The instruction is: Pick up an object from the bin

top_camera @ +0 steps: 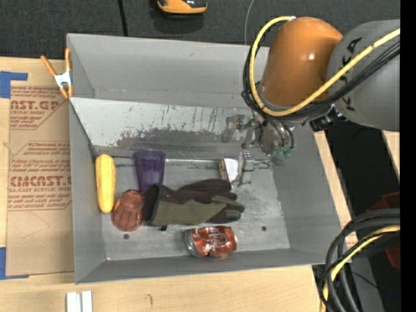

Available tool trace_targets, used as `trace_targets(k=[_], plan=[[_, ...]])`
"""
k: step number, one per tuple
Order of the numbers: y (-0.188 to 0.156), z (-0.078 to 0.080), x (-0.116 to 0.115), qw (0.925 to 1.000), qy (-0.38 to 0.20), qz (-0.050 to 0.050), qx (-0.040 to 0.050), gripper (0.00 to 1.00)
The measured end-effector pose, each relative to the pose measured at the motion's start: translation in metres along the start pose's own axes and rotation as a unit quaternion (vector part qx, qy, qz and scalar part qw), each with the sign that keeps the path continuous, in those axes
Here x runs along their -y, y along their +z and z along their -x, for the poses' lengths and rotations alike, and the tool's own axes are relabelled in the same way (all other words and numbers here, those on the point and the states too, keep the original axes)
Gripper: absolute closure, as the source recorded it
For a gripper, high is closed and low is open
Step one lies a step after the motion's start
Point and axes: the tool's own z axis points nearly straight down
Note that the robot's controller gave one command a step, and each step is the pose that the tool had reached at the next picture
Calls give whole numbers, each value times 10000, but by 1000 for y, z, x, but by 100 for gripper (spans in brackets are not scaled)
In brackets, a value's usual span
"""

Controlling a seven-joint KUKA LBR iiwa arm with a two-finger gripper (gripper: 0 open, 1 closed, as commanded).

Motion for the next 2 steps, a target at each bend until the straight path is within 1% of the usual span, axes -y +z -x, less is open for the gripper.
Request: trace_targets(k=[1, 2], plan=[[-5, 1, 0, 10000, 1, 1, 38, 0], [26, -1, -4, 9996, -278, -4, 75, 0]])
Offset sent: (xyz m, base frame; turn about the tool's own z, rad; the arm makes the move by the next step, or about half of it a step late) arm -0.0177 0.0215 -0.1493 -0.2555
